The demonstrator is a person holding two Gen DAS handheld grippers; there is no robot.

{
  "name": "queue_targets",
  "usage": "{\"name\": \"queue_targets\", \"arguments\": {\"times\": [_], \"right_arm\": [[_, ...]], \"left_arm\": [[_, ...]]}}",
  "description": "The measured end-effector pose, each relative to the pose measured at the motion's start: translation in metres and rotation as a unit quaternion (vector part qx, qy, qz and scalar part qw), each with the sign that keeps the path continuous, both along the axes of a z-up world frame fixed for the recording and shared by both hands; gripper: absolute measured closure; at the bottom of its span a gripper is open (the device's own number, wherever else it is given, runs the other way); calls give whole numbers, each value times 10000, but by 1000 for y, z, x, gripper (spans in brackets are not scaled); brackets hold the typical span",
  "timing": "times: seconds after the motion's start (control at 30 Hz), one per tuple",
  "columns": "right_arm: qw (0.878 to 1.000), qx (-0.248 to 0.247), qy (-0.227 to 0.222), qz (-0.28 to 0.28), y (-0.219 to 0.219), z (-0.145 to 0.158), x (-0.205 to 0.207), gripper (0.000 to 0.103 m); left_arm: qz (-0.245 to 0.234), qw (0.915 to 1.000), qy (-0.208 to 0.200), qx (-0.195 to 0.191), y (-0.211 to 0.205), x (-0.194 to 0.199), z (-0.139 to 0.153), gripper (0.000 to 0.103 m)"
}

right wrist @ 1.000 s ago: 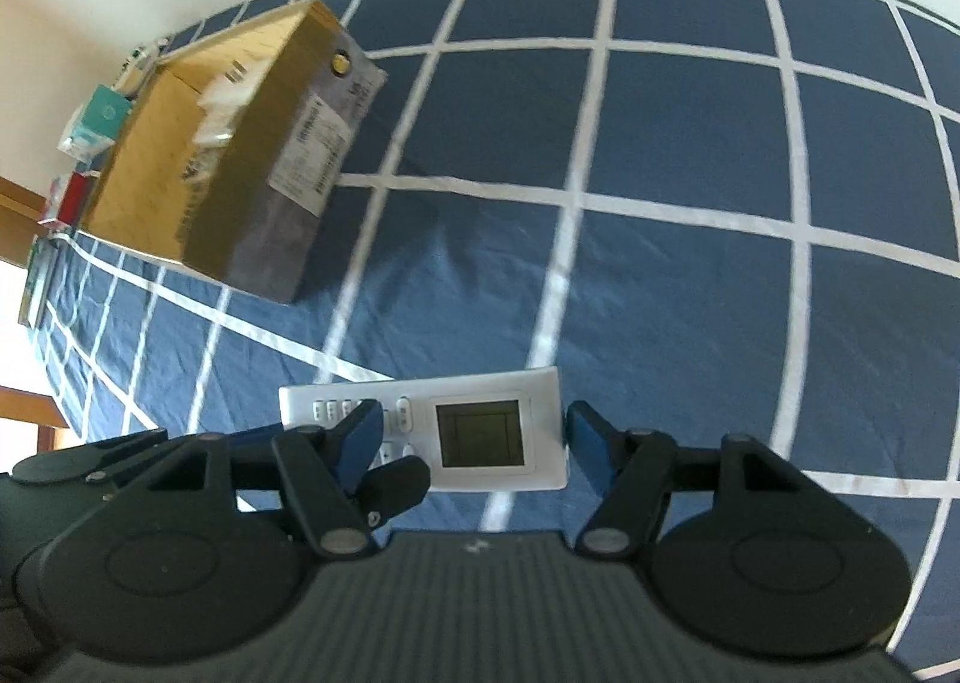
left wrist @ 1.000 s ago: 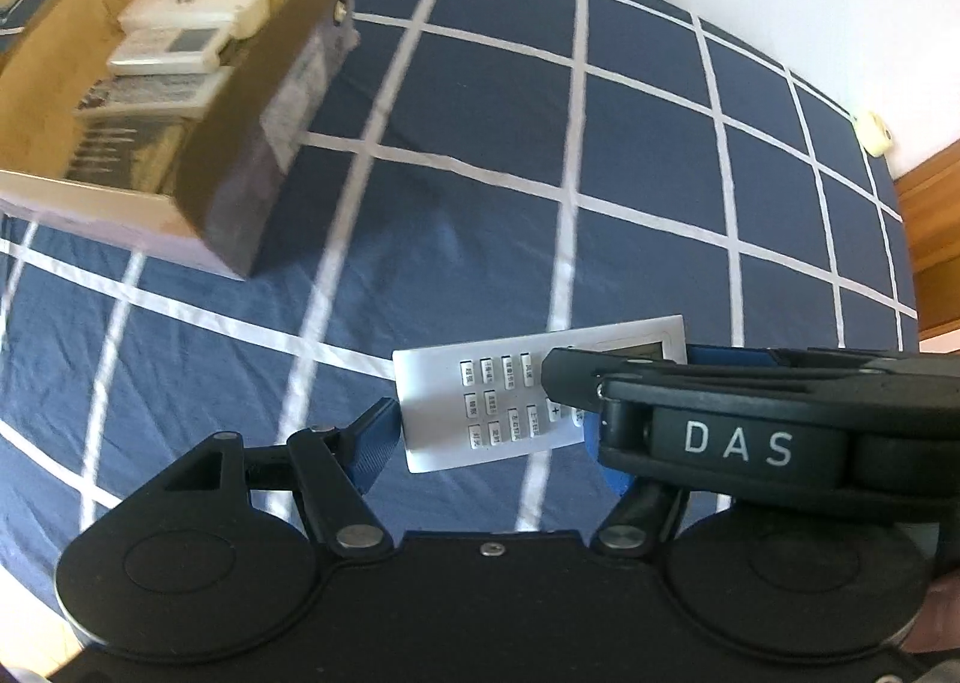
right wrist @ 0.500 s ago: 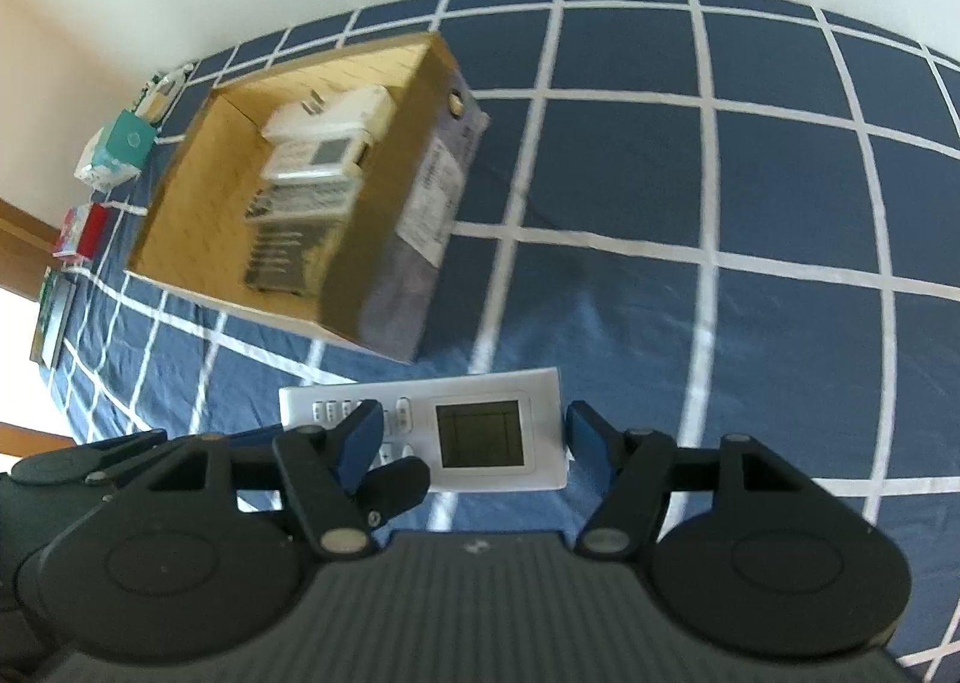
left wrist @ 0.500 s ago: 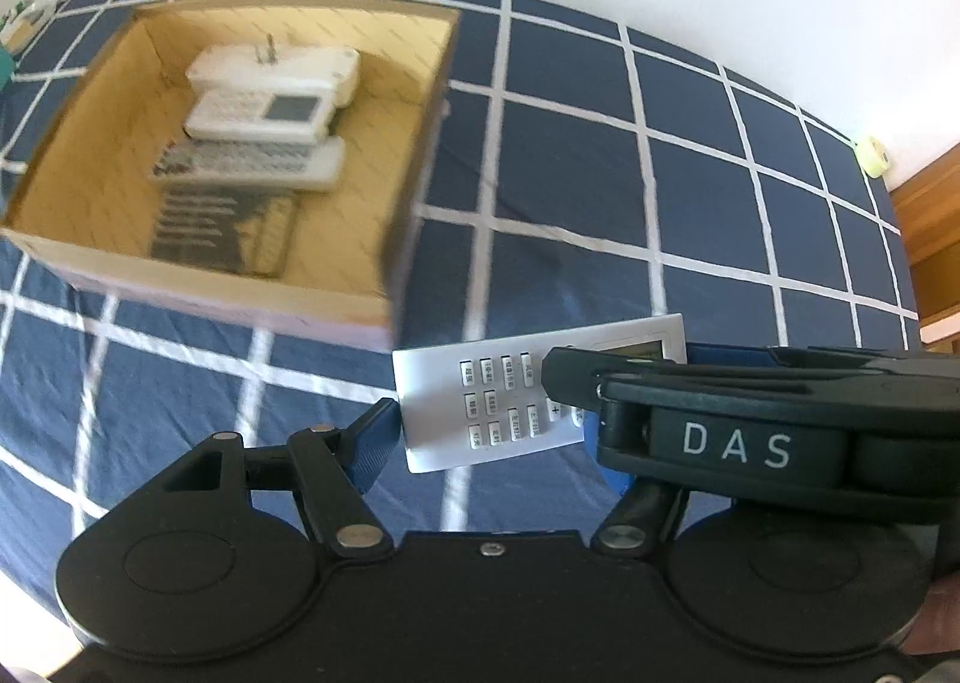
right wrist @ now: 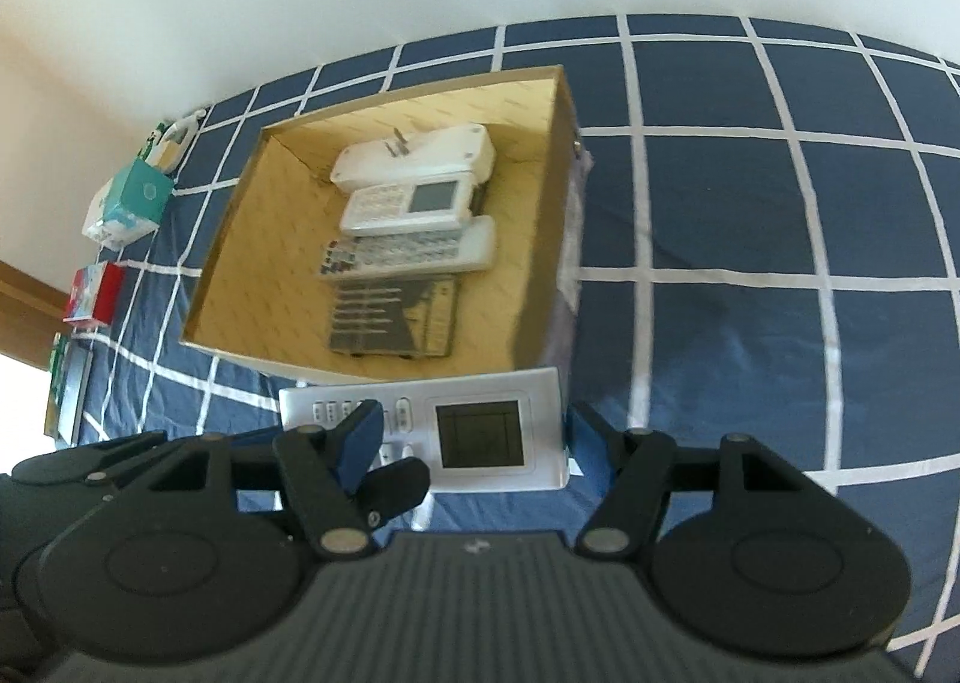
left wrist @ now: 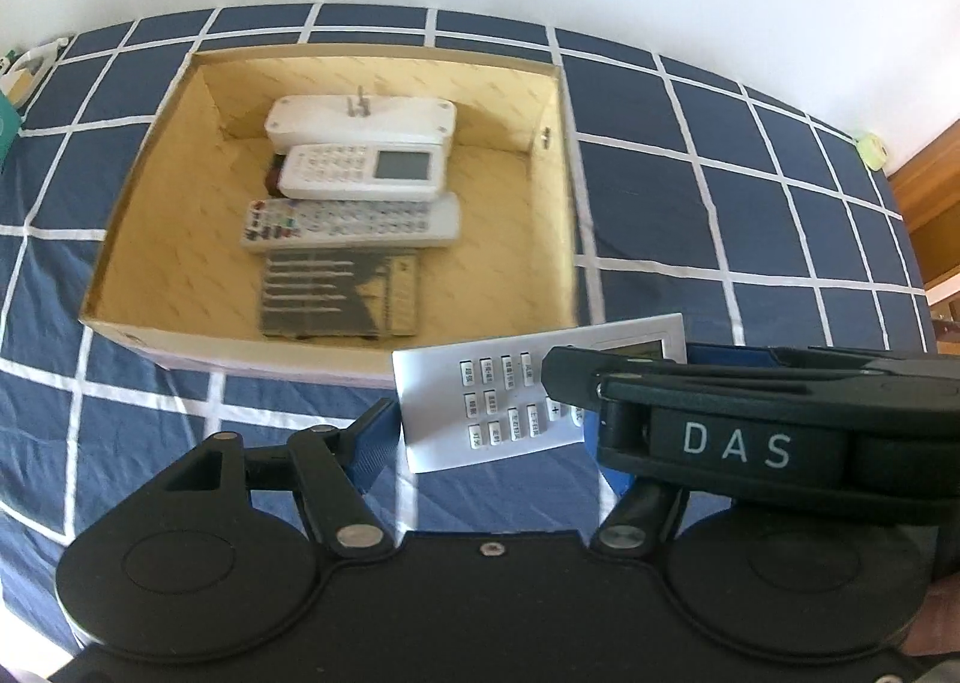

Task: Organize objects
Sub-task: 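Lift the remote with the right gripper and carry it toward the box, then lower the remote into the box beside the other remotes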

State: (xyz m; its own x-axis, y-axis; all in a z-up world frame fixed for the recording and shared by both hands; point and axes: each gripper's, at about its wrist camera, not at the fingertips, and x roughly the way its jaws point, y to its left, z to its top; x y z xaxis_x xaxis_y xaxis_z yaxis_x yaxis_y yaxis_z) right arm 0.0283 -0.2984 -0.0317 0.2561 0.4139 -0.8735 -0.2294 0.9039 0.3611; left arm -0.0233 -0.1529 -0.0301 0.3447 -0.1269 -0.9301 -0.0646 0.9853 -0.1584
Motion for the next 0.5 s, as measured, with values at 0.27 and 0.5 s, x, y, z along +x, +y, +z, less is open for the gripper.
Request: {"name": "queue_targets", "arguments": {"times": [0.27,0.5], "right_arm": [[10000,-31,33,-86,46,-3,15,37],[9998,-49,171,-87,81,-21,42,37]], "left_arm": [[-10,10000,44,-33,45,19,-6,37],[-14,9998,188,-27,79,50,-29,37]]}}
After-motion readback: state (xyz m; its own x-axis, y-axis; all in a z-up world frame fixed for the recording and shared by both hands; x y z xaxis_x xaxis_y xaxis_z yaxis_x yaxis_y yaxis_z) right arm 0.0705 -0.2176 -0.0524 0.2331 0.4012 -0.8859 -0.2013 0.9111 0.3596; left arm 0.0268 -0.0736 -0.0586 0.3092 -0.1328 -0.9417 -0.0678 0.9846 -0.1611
